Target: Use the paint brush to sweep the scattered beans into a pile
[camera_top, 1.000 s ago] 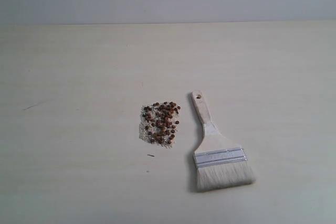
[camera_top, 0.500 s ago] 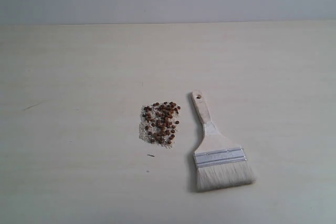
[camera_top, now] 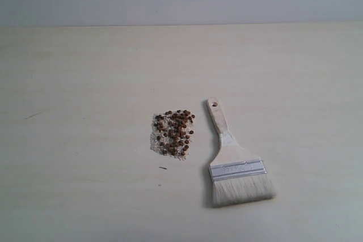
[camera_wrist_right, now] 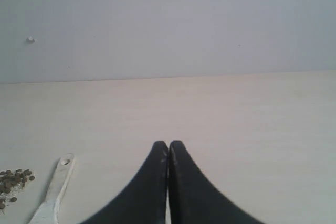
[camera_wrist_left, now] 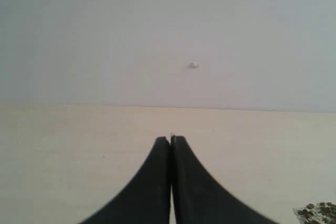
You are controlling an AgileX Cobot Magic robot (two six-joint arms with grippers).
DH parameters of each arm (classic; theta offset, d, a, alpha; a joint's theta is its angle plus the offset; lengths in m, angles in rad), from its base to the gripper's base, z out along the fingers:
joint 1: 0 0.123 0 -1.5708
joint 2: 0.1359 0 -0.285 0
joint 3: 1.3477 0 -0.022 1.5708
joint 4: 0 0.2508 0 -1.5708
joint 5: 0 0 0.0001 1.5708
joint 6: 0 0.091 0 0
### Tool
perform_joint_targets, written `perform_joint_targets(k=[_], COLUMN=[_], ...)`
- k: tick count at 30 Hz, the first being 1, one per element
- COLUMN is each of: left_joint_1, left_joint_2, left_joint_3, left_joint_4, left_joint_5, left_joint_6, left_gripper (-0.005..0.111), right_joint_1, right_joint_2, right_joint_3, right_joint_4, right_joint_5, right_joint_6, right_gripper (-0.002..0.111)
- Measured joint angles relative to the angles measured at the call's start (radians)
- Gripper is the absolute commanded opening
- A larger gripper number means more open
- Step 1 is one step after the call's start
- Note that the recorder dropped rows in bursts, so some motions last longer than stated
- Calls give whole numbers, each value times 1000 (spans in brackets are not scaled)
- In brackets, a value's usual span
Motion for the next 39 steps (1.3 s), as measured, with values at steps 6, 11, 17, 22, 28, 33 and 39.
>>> perform_joint_targets(k=[6, 11, 17, 22, 28, 33, 39], left_joint_1=[0, 0, 0, 0, 0, 9, 28], left_joint_2=[0, 0, 0, 0, 0, 0, 0], left_joint_3=[0, 0, -2, -50, -59, -43, -3], left_joint_4=[0, 0, 0, 296, 1297, 1762, 1841], left_joint_5=[0, -8, -29, -24, -20, -12, 8], left_joint_6=[0, 0, 0, -246, -1359, -1815, -1866], left_gripper=[0, 0, 0, 0, 0, 0, 0], right_joint_1=[0, 0, 0, 0, 0, 0, 0], right_joint_2=[0, 0, 0, 0, 0, 0, 0], right_joint_3=[0, 0, 0, 0, 0, 0, 0], right_joint_4=[0, 0, 0, 0, 0, 0, 0], right_joint_5=[0, 0, 0, 0, 0, 0, 0], right_joint_6=[0, 2, 2, 2, 2, 2, 5], right_gripper=[0, 0, 0, 0, 0, 0, 0])
